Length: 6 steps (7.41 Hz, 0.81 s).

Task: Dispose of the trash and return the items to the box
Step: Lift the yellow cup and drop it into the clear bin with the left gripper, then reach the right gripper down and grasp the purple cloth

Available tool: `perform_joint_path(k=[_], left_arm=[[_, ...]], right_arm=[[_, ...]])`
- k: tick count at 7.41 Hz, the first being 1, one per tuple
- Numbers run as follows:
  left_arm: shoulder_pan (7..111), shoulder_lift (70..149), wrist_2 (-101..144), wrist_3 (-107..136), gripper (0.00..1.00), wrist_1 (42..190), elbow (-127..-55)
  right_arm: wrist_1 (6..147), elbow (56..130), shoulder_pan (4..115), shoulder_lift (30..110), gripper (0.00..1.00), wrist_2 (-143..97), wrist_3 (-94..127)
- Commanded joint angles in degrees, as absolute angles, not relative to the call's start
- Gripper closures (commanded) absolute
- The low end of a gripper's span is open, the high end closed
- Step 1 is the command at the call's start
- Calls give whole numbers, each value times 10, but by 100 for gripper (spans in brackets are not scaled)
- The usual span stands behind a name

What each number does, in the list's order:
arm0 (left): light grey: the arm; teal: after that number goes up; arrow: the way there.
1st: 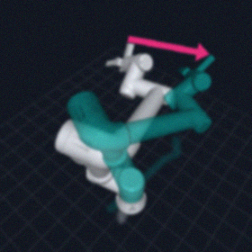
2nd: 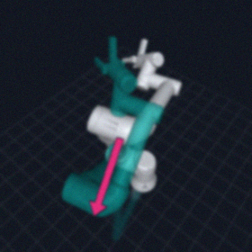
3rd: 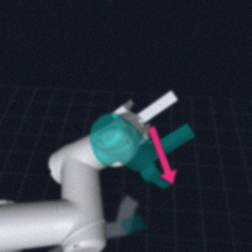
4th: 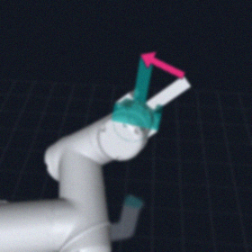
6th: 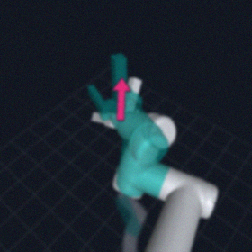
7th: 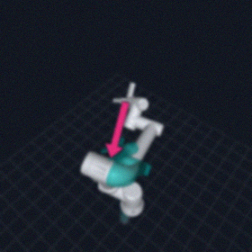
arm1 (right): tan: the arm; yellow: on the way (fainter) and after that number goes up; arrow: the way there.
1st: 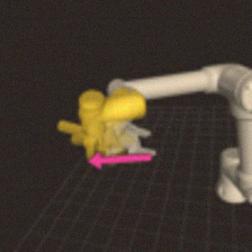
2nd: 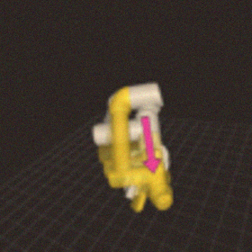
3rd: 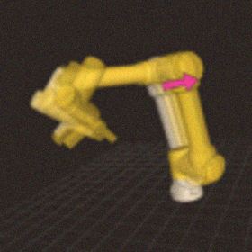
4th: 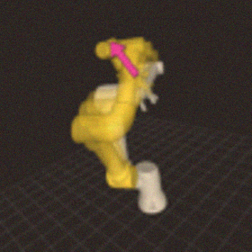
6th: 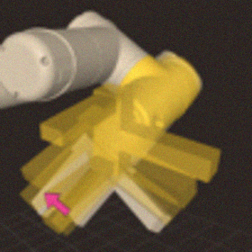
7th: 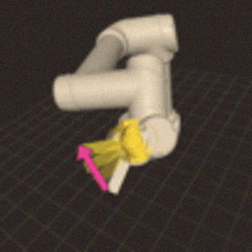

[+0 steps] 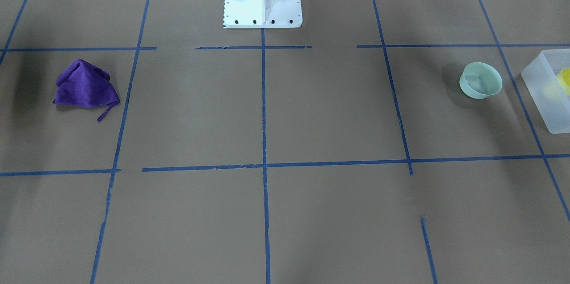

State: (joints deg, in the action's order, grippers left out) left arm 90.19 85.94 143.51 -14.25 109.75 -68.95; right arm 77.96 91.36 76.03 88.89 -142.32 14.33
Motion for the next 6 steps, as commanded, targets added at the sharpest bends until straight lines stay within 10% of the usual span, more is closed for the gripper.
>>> perform_joint_path(k=[1, 2, 6], left_arm=[[903, 847, 1433, -144, 40, 1095, -747], [923, 840, 1432, -137, 0, 1091, -801], [960, 778, 1440, 59, 0, 1089, -996]], right_arm=[[780, 924, 756, 885, 0, -1424, 148], [779, 945, 746, 886, 0, -1424, 176], [778, 1112, 589, 921, 0, -1395, 427]])
